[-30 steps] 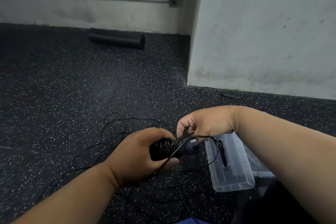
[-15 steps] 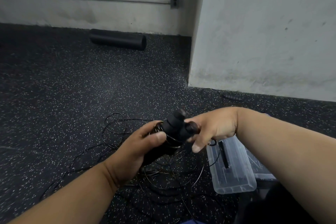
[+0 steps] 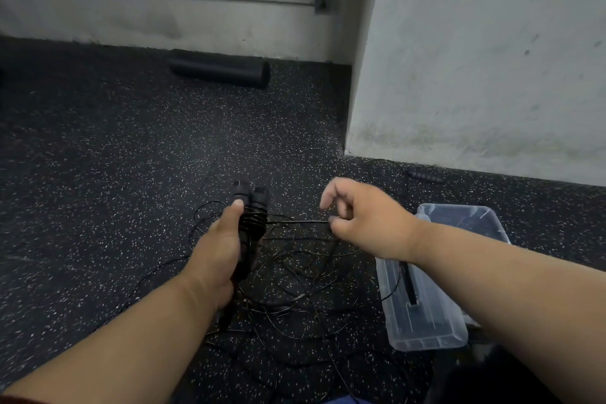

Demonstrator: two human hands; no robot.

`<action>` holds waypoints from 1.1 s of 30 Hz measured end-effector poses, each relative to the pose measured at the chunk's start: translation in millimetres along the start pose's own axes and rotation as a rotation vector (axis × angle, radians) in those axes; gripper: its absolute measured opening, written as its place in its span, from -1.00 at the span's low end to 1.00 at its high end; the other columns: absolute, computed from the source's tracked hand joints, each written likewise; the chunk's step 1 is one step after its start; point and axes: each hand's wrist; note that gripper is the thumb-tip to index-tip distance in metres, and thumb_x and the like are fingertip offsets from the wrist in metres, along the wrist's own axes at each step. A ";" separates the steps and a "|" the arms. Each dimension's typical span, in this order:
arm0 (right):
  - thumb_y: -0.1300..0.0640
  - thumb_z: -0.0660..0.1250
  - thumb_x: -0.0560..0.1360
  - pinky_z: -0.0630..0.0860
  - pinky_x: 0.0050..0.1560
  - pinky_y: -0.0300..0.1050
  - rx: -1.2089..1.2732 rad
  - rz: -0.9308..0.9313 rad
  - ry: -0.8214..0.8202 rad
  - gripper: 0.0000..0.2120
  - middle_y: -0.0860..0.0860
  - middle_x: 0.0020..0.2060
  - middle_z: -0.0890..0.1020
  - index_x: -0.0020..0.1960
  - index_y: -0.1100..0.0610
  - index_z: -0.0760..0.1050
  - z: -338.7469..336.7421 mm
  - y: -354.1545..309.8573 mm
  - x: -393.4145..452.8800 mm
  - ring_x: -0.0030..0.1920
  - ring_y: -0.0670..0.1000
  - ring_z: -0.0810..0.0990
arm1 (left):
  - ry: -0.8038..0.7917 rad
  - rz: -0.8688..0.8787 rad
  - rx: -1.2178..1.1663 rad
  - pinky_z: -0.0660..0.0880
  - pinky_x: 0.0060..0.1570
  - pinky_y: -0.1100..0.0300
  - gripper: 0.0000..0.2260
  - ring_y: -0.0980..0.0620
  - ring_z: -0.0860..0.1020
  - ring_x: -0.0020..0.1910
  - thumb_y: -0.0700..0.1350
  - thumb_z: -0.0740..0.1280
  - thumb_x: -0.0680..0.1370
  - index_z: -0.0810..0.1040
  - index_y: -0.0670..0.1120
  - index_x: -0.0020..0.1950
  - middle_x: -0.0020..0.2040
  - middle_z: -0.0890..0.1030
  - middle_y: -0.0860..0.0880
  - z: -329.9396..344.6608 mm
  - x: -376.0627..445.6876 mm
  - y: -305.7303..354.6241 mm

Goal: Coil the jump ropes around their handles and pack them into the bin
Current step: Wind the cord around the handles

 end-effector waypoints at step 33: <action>0.26 0.26 0.59 0.34 -0.07 -0.01 1.198 0.304 -0.114 -0.78 0.07 -0.23 0.52 -0.20 0.07 0.50 36.8 -1.9 8.5 -0.19 0.03 0.45 | -0.753 0.166 0.049 0.58 -0.06 0.14 -0.54 -0.05 0.58 0.00 0.14 0.41 0.48 0.61 -0.06 0.30 0.05 0.62 -0.13 23.0 -54.4 -2.7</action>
Point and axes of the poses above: each hand's wrist, its own x-axis towards the middle knuckle, its own z-axis out of the palm, y = z × x
